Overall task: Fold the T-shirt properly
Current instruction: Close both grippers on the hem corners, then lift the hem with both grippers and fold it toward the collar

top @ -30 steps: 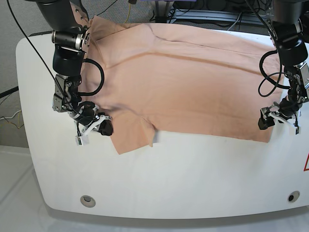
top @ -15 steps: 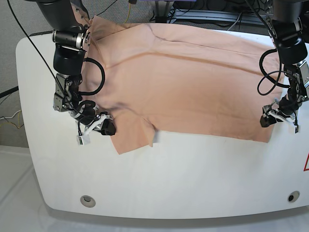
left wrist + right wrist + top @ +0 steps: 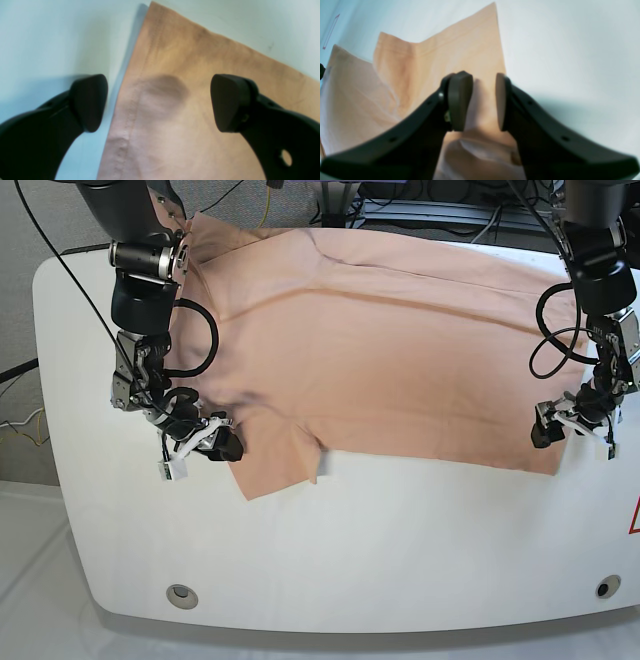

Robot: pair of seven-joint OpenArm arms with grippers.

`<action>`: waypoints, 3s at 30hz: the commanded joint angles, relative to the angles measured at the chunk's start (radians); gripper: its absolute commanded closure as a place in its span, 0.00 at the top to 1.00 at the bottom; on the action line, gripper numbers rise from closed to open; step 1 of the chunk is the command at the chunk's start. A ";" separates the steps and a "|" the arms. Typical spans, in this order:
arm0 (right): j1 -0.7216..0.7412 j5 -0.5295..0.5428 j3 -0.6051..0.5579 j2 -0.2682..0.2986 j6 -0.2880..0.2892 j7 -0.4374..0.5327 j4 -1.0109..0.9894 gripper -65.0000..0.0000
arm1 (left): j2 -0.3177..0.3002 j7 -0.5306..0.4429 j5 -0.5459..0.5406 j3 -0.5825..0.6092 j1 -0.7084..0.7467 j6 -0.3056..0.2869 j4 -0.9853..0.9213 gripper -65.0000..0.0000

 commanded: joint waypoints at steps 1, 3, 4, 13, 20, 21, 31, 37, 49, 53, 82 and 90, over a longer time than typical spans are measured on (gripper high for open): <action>0.011 -0.024 0.001 0.006 -0.009 -0.036 0.002 0.26 | -0.017 -0.012 -0.004 -0.008 -0.024 -0.004 0.002 0.98; 0.012 -0.024 -0.001 0.006 -0.009 -0.038 0.001 0.22 | -0.015 -0.011 -0.001 -0.009 -0.025 -0.005 0.001 0.97; 0.012 -0.024 -0.001 0.006 -0.009 -0.038 0.000 0.20 | -0.014 -0.011 -0.001 -0.009 -0.026 -0.005 0.001 0.97; 0.009 -0.031 -0.006 0.005 -0.009 -0.048 -0.010 0.23 | -0.013 0.044 -0.013 -0.005 -0.025 -0.026 -0.009 0.53; 0.008 -0.032 -0.007 0.002 -0.009 -0.059 -0.003 0.17 | -0.010 0.055 -0.016 -0.004 -0.031 -0.043 -0.008 0.02; 0.007 -0.030 -0.008 0.002 -0.009 -0.058 -0.002 0.14 | -0.007 0.050 -0.016 -0.002 -0.033 -0.047 -0.013 0.00; 0.016 -0.041 -0.003 0.002 -0.009 -0.059 -0.004 0.00 | -0.012 0.020 -0.016 -0.007 -0.026 -0.051 0.003 0.00; 0.020 -0.041 -0.001 0.001 -0.009 -0.059 -0.003 0.00 | -0.012 0.016 -0.014 -0.008 -0.026 -0.051 0.001 0.00; 0.051 -0.036 -0.005 -0.005 -0.009 -0.053 -0.009 0.00 | -0.013 0.041 -0.018 -0.010 -0.029 -0.058 0.000 0.24; 0.044 -0.029 -0.011 -0.012 -0.009 -0.067 -0.002 0.00 | -0.015 0.044 -0.043 -0.014 -0.011 -0.054 0.031 0.11; -0.156 0.020 -0.033 -0.032 -0.009 -0.405 0.792 0.00 | -0.041 0.106 -0.079 -0.120 0.190 -0.072 0.324 0.00; -0.119 0.001 -0.023 -0.013 -0.009 -0.393 0.781 0.00 | -0.042 0.100 -0.073 -0.140 0.196 -0.066 0.359 0.00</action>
